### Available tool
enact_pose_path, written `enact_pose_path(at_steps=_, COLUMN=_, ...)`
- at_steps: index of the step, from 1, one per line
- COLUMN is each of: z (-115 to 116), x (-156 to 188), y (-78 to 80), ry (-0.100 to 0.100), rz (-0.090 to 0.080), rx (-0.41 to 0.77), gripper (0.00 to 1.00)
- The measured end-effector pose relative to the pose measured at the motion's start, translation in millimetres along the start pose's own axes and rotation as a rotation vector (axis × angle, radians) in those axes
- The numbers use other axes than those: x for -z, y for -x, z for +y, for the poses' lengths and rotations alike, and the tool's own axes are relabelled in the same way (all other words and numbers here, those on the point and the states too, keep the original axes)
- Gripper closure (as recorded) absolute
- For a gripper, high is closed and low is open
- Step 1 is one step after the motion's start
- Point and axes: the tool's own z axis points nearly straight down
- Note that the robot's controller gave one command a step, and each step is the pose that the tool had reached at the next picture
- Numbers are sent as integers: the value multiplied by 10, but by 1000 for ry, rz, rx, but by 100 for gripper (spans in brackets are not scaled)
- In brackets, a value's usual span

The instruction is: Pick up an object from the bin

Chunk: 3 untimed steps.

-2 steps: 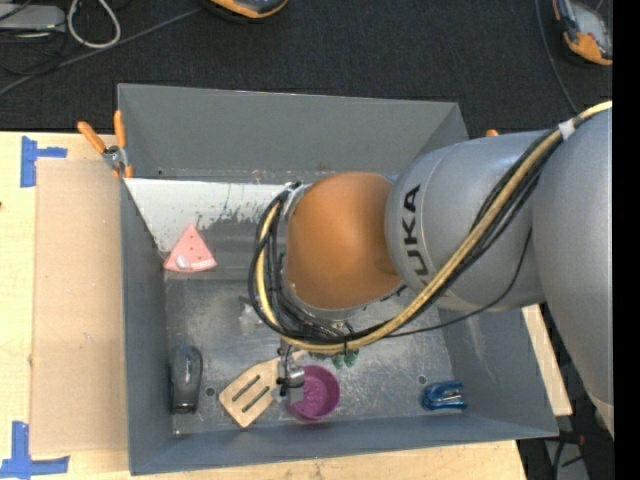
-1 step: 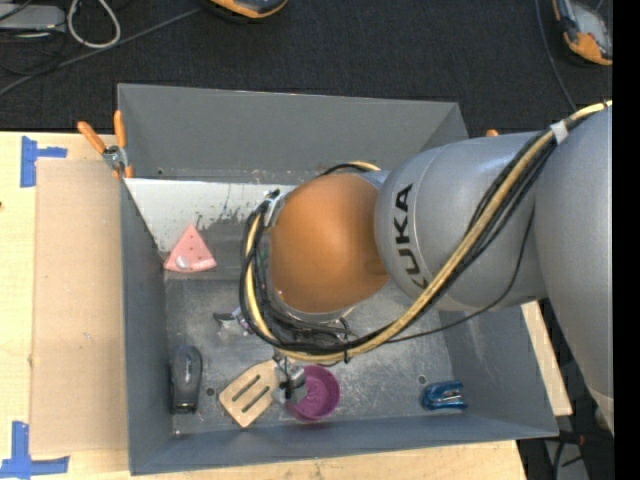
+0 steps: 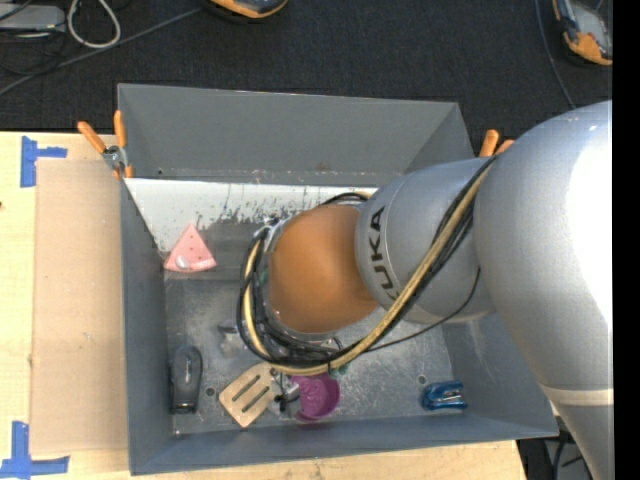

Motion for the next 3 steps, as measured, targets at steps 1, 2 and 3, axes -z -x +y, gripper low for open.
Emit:
enact_pose_path(at_steps=1, z=-123, x=-61, y=12, ry=1, rz=-8, rx=291, gripper=100)
enact_pose_path(at_steps=2, z=-120, x=-37, y=1, ry=3, rz=-5, rx=290, gripper=100)
enact_pose_path(at_steps=3, z=-105, x=485, y=-6, ry=6, rz=-2, rx=288, gripper=100)
